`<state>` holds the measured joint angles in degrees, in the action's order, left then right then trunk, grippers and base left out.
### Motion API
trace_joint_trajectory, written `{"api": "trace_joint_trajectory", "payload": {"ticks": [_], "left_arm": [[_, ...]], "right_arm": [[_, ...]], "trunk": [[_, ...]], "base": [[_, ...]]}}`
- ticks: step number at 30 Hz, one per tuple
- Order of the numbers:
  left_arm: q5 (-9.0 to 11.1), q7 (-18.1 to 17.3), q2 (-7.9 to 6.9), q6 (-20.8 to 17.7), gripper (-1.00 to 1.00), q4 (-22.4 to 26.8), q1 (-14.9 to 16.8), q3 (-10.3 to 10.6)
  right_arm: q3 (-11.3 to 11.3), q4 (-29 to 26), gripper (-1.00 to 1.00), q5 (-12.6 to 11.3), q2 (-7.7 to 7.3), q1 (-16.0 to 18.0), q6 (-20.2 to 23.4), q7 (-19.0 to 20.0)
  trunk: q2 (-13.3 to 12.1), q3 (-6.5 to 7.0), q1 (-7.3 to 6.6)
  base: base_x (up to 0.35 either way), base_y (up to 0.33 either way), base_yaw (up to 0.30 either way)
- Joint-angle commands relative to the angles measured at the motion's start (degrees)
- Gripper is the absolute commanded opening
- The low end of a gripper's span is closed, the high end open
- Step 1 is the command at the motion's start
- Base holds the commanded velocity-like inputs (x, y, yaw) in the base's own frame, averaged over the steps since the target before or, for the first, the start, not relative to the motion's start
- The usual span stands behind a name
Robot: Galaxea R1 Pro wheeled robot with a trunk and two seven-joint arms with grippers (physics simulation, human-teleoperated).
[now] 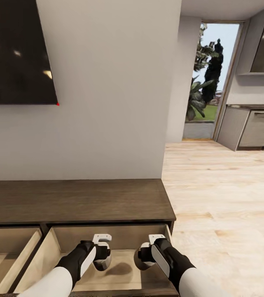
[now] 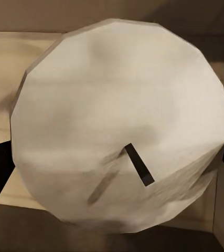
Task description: Place each of the two pumpkins and all three candles from the living room inside a cabinet in the living room (use any cabinet), then make sure every cabinet is closed, and position the cauldron so it is next to a table in the living room.
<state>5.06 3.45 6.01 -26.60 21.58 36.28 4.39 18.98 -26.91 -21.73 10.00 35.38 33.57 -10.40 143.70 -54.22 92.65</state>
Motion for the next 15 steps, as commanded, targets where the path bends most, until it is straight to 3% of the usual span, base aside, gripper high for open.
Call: {"api": "trace_joint_trajectory", "payload": {"ticks": [1, 9, 12, 15], "left_arm": [[0.39, 0.5, -0.03, -0.28, -1.0, 0.12, 0.02, 0.49], [0.34, 0.58, 0.14, 1.26, -1.0, 0.12, 0.02, 0.53], [0.31, 0.59, 0.14, 1.55, -1.0, 0.17, -0.03, 0.53], [0.26, 0.71, 0.14, 1.68, -1.0, 0.27, -0.06, 0.53]], "right_arm": [[0.18, -0.07, -1.0, -0.42, 0.0, 0.04, 0.18, -0.32], [0.35, -0.2, -1.0, -0.42, 0.0, 0.04, 0.18, -0.72], [0.58, -0.51, -1.0, -0.36, 0.0, 0.07, 0.22, -1.54], [0.82, -1.27, -1.0, -0.37, 0.0, 0.17, 0.39, -5.65]], "trunk": [[0.05, -0.28, 0.01], [0.15, -2.06, 0.21], [0.15, -2.06, 0.21], [0.15, -2.06, 0.21]], "base": [[0.0, 0.0, 0.0], [0.0, 0.0, 0.0], [0.0, 0.0, 0.0], [0.0, 0.0, 0.0]]}}
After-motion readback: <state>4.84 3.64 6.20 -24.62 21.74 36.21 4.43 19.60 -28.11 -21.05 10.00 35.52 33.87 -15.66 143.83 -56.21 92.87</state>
